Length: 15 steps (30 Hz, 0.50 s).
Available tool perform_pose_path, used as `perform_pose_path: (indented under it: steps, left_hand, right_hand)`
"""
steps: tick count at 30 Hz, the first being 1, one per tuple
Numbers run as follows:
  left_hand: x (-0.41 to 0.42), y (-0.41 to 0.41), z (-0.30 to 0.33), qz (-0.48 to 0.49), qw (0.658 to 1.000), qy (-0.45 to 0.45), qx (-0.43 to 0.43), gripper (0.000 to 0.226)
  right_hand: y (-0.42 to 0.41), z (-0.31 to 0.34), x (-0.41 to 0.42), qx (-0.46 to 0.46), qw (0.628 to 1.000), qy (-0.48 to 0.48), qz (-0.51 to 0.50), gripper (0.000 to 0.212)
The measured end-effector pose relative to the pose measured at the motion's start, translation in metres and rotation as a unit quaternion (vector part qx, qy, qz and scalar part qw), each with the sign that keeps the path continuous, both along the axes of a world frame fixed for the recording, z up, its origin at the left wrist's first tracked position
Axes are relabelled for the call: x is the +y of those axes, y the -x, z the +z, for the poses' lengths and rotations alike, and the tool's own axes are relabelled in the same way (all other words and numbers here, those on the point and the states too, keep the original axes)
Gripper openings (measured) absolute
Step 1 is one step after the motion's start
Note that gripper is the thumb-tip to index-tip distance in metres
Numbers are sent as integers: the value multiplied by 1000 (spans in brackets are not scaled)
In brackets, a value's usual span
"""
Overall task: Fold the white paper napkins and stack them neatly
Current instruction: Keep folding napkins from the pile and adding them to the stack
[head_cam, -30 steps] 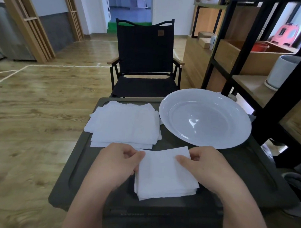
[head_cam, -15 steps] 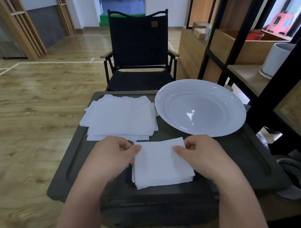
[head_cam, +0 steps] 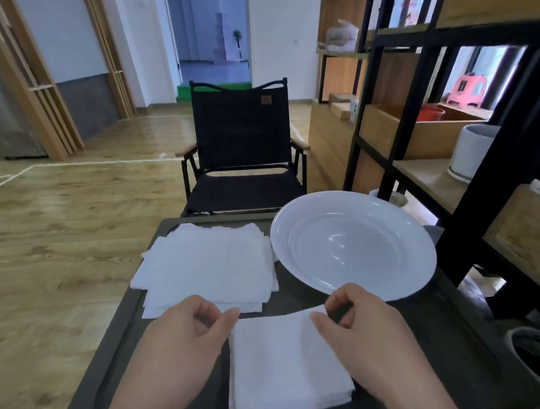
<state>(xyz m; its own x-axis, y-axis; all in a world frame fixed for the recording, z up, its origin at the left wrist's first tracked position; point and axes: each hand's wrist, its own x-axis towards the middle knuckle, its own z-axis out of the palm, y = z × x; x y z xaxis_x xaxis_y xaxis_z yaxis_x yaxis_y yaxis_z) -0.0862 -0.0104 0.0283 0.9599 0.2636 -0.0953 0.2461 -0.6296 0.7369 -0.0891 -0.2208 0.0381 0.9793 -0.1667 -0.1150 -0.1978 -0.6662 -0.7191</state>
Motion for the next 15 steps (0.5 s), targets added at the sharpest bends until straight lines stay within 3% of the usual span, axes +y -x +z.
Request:
perform_pose_path:
  steps: [9, 15]
  left_hand:
    - [-1, 2, -4, 2, 1000, -21, -7, 32]
    - [-1, 2, -8, 15, 996, -91, 6, 35]
  right_hand:
    - [3, 0, -3, -13, 1000, 5, -8, 15]
    - [1, -2, -6, 16, 1000, 10, -4, 17]
